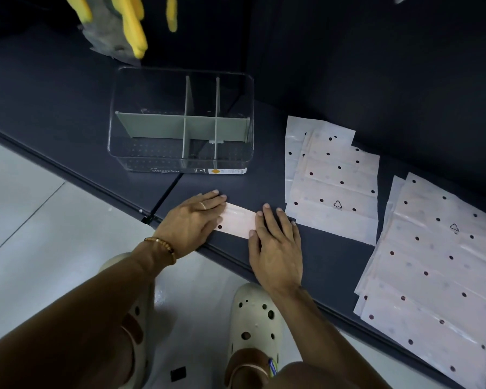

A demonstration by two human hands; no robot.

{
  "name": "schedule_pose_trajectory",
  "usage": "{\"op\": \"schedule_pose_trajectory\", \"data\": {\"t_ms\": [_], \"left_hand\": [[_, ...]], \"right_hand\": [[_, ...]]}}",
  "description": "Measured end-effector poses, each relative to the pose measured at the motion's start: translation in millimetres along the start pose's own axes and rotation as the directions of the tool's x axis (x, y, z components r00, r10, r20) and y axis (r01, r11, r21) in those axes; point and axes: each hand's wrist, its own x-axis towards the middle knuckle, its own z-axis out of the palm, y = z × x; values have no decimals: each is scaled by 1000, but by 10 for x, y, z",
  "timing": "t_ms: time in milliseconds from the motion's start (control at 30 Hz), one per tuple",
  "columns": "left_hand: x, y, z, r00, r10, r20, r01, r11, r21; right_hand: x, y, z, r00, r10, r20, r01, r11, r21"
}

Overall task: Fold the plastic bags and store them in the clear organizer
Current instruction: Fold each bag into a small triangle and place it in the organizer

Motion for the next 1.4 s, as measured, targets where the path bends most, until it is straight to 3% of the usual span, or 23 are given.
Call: {"op": "schedule_pose_trajectory", "data": {"t_ms": [133,300,400,500,633,733,800,833,867,967,1200,1400], "left_hand": [[94,154,-73,987,-162,-17,161,987,-28],[406,355,-115,976,-157,152,144,985,95],[455,353,-161,940,-224,256,231,973,3],[412,321,-287,935,-193,298,263,940,-217],[350,199,-519,971,-182,157,237,835,-497],[324,-7,-638,905,-424,-32,314,717,-622],[311,-228,-715,818,-531,-222,371,782,-501],[306,-346,-749,807,-515,-289,398,836,-378],[308,-449,-776,822,-474,-315,406,877,-258],[356,-638,-793,898,-389,-205,399,917,8],[294,-638,-690,891,-384,-244,357,922,-151],[299,-625,-610,871,-413,-265,376,909,-182]], "right_hand": [[0,1,-3,1000,-2,-16,2,1000,11],[1,-3,-64,1000,-7,15,7,999,43],[61,-16,-165,993,15,119,-27,995,96],[259,-84,-323,974,-3,228,-36,986,165],[639,-319,-543,938,-160,307,66,953,296],[916,-473,-619,962,-106,251,4,927,376],[1093,-569,-635,983,35,182,-123,860,495],[1183,-626,-633,981,118,155,-186,809,558],[1273,-691,-623,973,188,130,-228,765,603],[1505,-886,-541,953,280,112,-286,716,637],[1713,-1169,-401,981,178,-82,-141,932,334],[1568,-1278,-298,979,-29,202,-13,979,204]]}}
